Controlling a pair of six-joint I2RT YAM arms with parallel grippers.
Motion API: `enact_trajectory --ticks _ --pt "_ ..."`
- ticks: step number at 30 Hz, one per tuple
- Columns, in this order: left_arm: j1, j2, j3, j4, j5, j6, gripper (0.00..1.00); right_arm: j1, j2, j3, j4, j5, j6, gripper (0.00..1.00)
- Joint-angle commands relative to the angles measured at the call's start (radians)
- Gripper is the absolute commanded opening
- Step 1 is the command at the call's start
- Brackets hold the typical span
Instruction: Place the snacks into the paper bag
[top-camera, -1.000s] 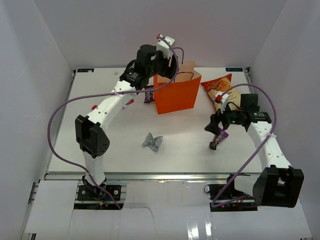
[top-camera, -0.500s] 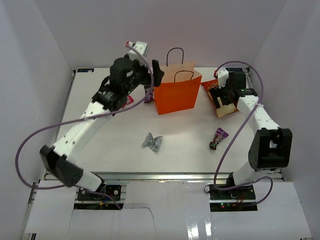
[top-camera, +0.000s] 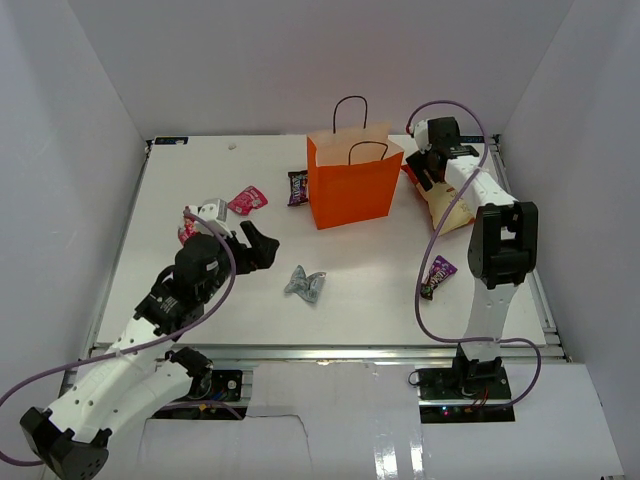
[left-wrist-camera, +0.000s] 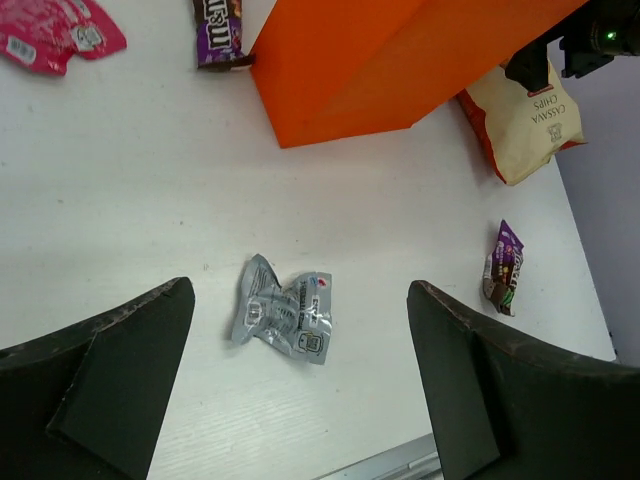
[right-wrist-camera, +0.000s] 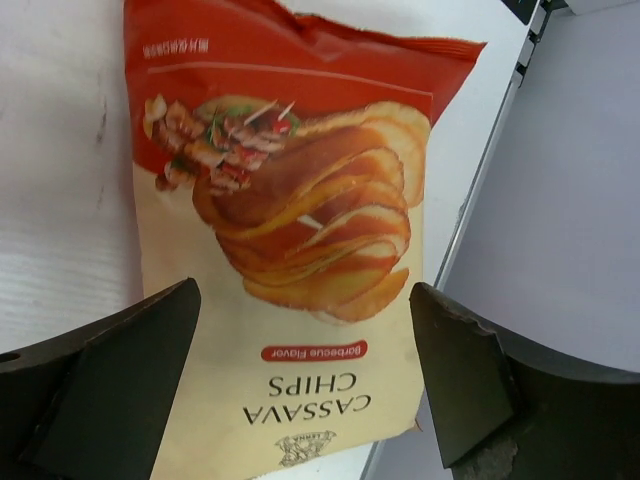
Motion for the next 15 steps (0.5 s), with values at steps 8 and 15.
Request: enact_trajectory --ticks 8,15 --pt "0.002 -0.042 -0.048 -0.010 0.013 -0.180 0.98 -0.011 0.022 0.044 -0.094 -0.134 0.180 0.97" --pt "0.002 0.009 -0.050 0.025 0.048 -0.180 0.98 -0.014 -0.036 -0.071 -0.102 -0.155 0.214 0.96"
